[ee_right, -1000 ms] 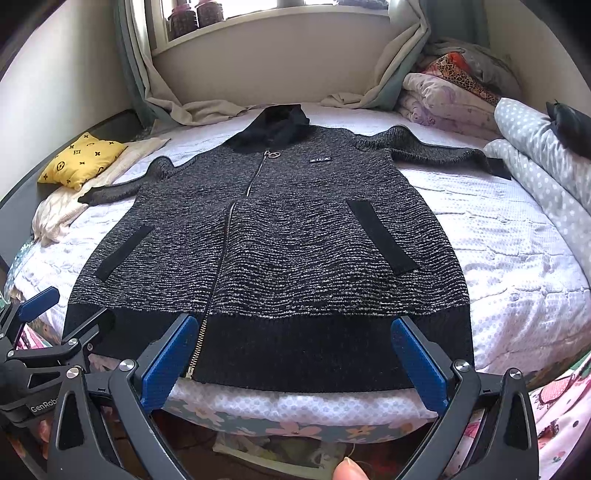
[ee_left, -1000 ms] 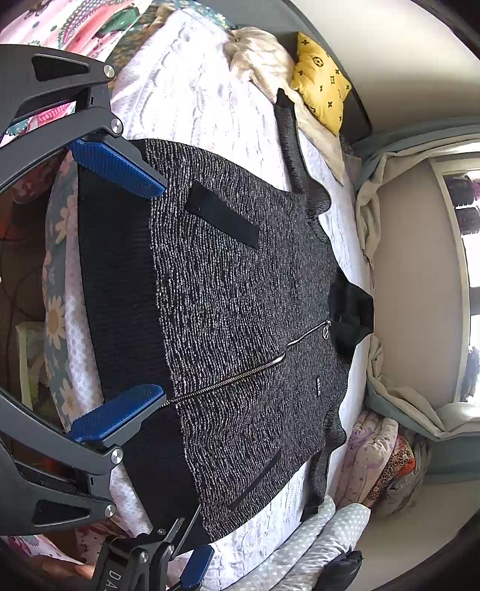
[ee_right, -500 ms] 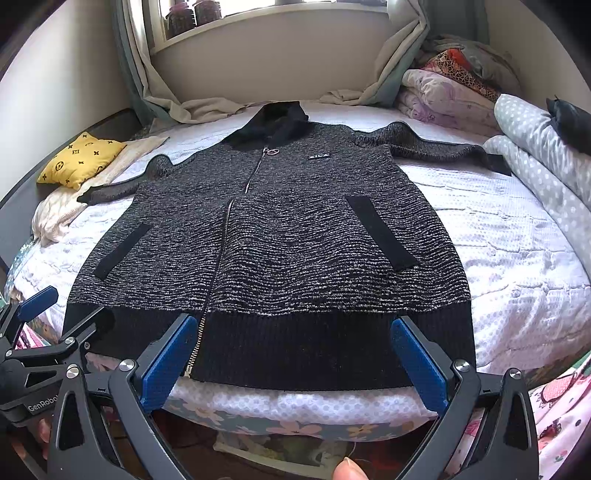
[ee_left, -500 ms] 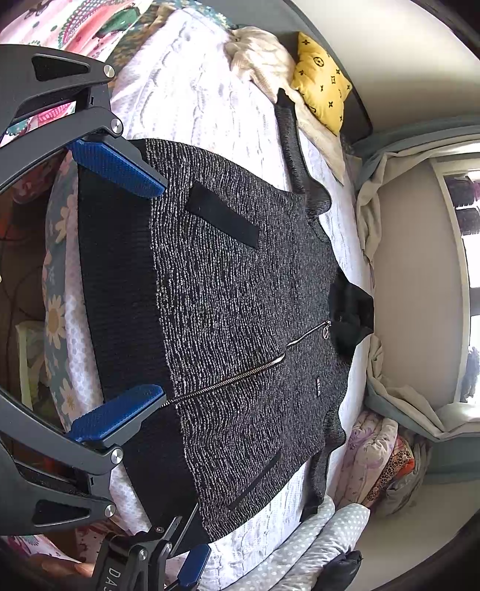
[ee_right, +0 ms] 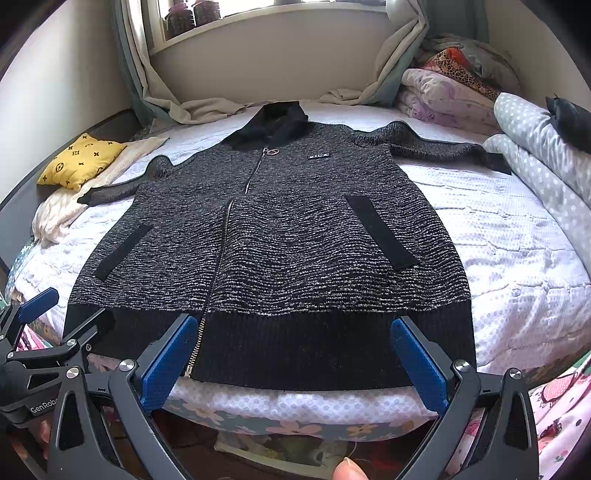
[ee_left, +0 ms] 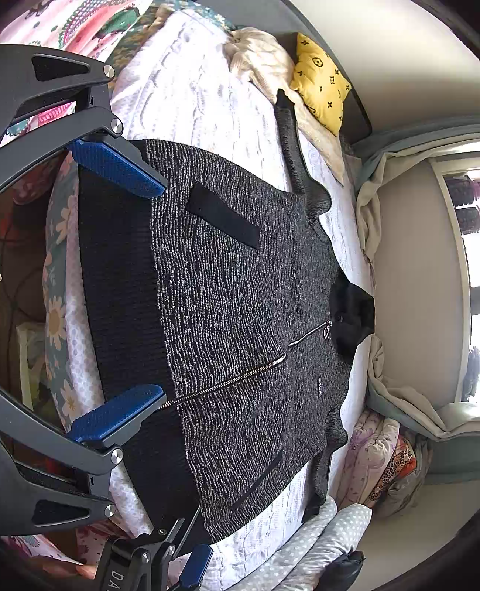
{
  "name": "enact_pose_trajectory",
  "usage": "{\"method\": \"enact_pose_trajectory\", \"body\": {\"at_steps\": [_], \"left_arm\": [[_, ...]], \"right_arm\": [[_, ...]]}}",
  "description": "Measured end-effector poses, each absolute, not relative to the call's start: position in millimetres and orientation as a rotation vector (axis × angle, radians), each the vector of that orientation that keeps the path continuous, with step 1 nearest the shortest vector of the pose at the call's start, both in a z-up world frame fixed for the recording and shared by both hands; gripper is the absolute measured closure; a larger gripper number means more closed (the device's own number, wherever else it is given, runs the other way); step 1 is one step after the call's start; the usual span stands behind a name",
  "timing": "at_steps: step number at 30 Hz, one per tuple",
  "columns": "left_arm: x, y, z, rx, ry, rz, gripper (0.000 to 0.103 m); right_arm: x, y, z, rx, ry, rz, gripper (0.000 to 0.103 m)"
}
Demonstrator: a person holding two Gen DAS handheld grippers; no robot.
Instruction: Fold large clothes
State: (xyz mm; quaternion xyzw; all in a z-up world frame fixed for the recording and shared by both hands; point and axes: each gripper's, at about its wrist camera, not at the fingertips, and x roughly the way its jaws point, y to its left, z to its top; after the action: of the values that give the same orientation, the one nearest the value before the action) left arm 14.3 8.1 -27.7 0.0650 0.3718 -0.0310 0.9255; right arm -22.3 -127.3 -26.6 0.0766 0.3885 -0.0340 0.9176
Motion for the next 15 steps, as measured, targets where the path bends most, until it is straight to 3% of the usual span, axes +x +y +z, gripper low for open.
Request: {"method": "enact_pose_trajectory", "body": {"at_steps": [15], "left_arm": [[14.2,8.8,-28.3,0.132,0.762,-0.064,0.000]], "right_arm": [[-22.3,-127.7,-27.1,0.157,0.802,-0.068,0.000]]}}
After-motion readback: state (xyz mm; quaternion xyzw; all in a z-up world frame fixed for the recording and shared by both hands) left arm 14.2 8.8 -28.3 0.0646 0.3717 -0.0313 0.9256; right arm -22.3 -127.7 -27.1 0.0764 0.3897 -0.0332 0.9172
